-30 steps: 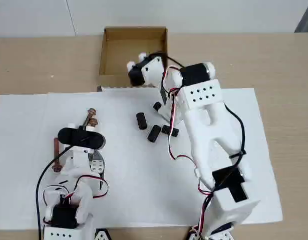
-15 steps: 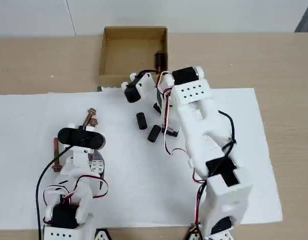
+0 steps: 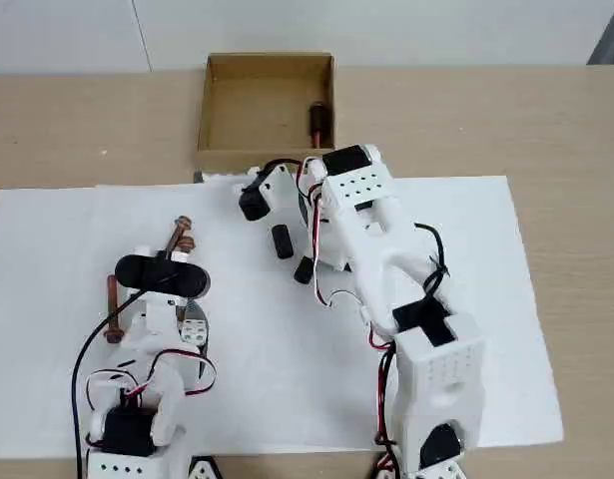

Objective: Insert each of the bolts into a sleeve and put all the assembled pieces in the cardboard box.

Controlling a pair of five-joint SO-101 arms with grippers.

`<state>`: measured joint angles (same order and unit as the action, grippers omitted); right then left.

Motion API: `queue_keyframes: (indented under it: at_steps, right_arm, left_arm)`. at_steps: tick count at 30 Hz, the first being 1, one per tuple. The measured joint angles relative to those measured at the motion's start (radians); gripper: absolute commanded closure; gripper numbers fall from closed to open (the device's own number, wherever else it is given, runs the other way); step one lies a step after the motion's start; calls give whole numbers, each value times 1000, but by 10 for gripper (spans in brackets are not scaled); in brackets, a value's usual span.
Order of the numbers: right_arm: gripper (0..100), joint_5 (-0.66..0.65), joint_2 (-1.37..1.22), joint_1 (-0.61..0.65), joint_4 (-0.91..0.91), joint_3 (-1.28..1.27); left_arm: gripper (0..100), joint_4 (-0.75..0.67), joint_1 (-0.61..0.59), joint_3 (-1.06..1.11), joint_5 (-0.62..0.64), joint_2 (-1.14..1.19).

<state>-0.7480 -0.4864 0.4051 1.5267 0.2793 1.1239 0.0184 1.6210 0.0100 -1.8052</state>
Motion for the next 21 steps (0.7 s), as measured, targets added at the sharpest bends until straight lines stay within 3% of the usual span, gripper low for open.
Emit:
queue_keyframes:
  at_steps: [4, 9, 21]
  right_arm:
    - [872, 0, -44, 0, -11, 0]
    - [985, 0, -77, -3, -26, 15]
    - [987, 14, -37, -5, -21, 2]
  left_arm:
    - [994, 0, 0, 0, 0, 0]
    - [994, 0, 0, 0, 0, 0]
    - [994, 0, 0, 0, 0, 0]
